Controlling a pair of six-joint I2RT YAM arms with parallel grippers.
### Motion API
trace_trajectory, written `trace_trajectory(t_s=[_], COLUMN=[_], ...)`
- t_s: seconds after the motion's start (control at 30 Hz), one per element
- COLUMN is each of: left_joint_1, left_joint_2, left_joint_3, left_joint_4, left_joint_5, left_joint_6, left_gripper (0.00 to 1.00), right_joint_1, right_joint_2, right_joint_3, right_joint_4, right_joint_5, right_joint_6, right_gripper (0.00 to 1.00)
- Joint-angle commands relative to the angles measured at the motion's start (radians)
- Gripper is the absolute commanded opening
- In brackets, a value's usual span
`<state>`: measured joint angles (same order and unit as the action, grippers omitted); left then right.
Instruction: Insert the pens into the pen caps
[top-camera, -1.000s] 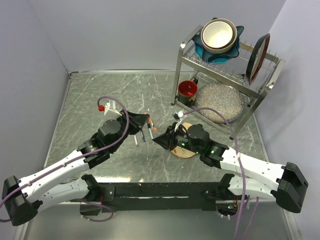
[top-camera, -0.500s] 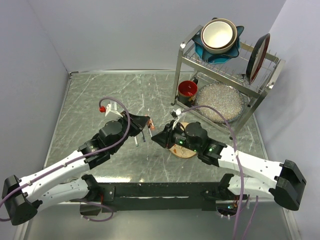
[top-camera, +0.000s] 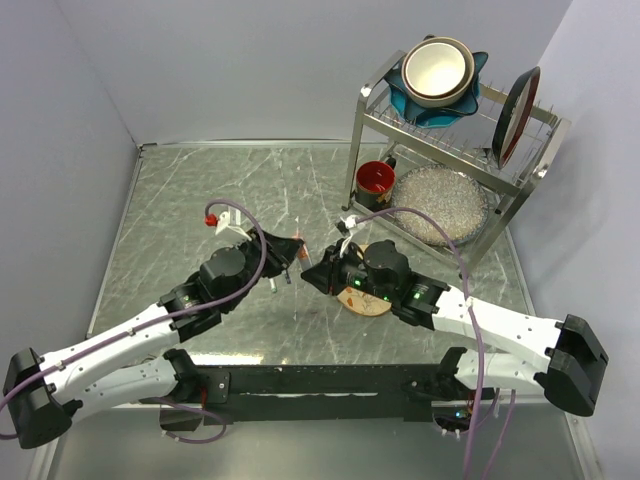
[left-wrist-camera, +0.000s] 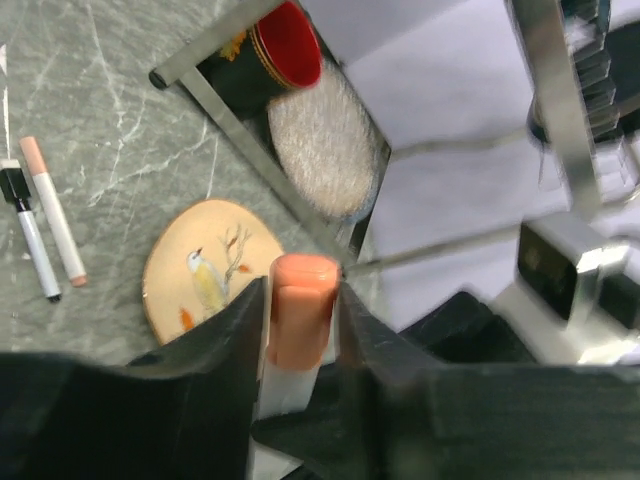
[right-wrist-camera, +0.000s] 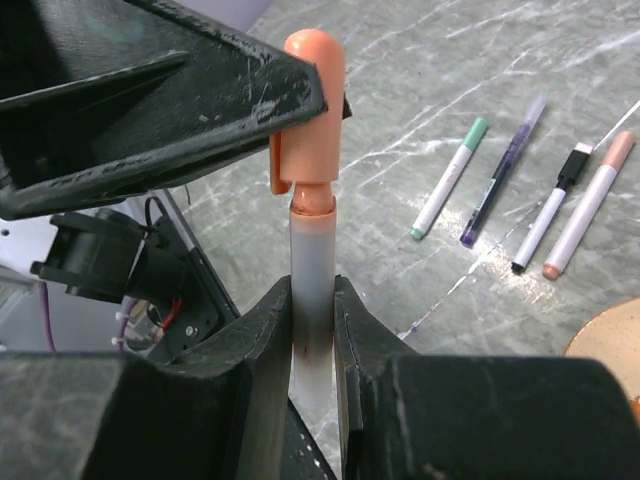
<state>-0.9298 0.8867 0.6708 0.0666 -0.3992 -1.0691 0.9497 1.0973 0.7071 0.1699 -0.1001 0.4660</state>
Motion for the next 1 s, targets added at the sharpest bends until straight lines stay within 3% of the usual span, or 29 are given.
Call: trace_trajectory(t_s=[0.0,0.1,0.17,0.53,0.73,0.97], left_joint_1=[-0.020,-0.020,-0.020,-0.018,-0.018,-0.018], left_joint_2=[-0.075,-0.152,-0.204,-0.350,-0.275,-0.180], left_joint_3=[-0.030,-0.059,-0.074,-0.027,0.027,0.069], left_joint_4=[0.058,0.085,0.105,0.125,0.162,0.194], left_joint_5=[0.154,0.213,0.244,0.454,0.600,0.674], left_joint_6=[0.180,0.245,0.290,0.505,0.532,0.518], left_gripper=[0.56,0.73,0.75,0.76,0.75,0.65], right_joint_1=[0.004,0.004,0.004,0.004,0.004,0.004], right_joint_2=[-0.028,-0.066,-0.108,-0.284,-0.277,-0.270], right_joint_3=[0.037,-0.015,-0.047,-0.153,-0.173,-0.189], right_joint_4=[0.086,0.138,0.193,0.292,0.364,0.410], right_joint_5=[0.039,0.010,-0.018,-0.274,-0.429,-0.463], right_joint_6=[-0.041,-0.052,-0.052,-0.063,-0.015,0.025], right_gripper=[0.00,0.00,0.00,0.00,0.00,0.00])
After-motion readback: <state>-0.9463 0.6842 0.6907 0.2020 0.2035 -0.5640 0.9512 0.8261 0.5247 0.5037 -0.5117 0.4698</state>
